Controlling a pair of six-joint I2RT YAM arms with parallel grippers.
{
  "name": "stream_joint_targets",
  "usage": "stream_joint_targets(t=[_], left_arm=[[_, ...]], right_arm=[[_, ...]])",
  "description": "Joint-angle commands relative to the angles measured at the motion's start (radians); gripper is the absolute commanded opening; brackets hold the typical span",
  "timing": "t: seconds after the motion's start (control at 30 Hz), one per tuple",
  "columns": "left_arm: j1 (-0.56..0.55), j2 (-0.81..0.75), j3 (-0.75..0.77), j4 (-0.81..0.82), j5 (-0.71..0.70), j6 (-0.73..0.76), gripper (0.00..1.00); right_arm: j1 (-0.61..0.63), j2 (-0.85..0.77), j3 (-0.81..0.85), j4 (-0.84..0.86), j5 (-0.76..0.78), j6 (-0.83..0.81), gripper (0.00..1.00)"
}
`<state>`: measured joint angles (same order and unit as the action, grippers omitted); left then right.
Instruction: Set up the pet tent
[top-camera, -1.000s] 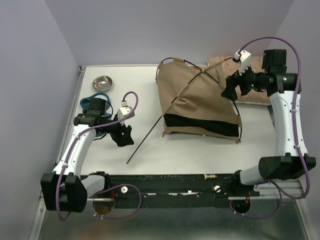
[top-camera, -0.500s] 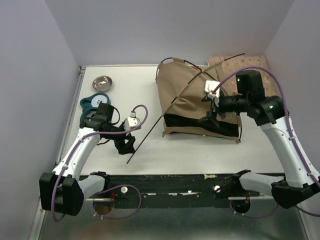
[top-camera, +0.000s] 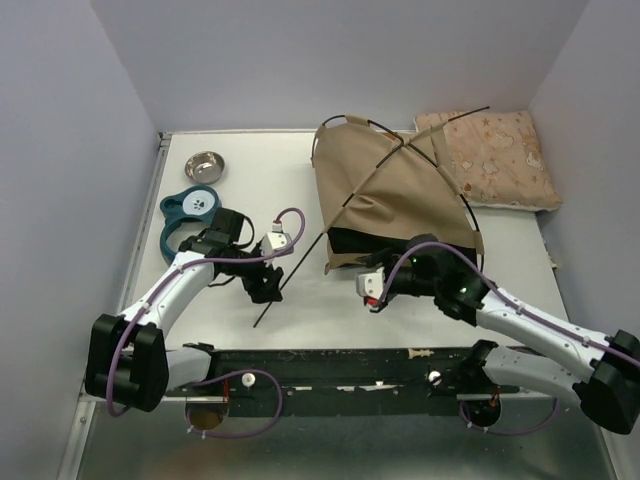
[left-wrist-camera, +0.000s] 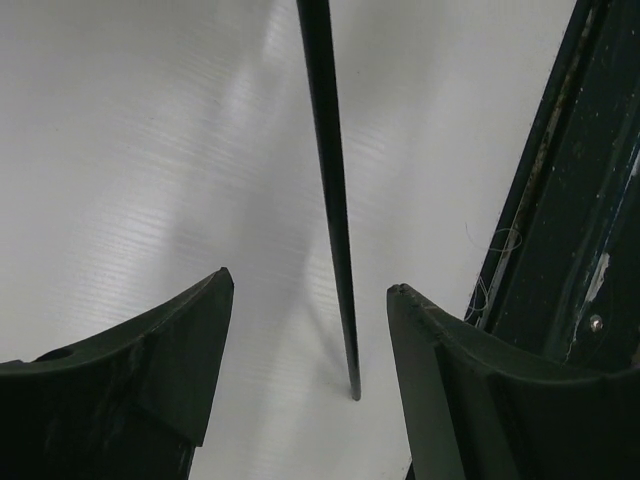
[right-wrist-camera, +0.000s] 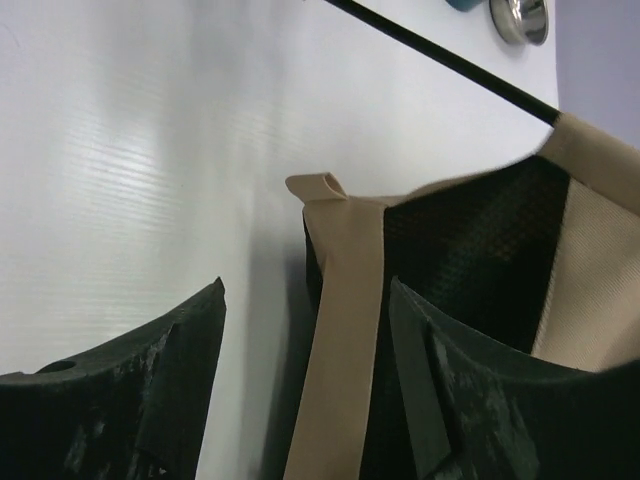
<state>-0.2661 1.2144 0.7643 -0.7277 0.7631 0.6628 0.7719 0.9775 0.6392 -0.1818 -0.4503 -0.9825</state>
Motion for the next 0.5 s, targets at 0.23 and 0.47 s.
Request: stream_joint_targets(t=[0.23, 0.47], left_arm=[[-0.012, 0.079, 0.015, 0.111, -0.013, -0.091, 0.64], [-0.033, 0.102, 0.065, 0.1, 0.071, -0.092, 0.23]], right_arm=[[0.119, 0.219, -0.049, 0.515, 0.179, -0.114, 0.83], [0.119, 0.306, -0.107, 0.574, 0.194, -0.246, 0.79]])
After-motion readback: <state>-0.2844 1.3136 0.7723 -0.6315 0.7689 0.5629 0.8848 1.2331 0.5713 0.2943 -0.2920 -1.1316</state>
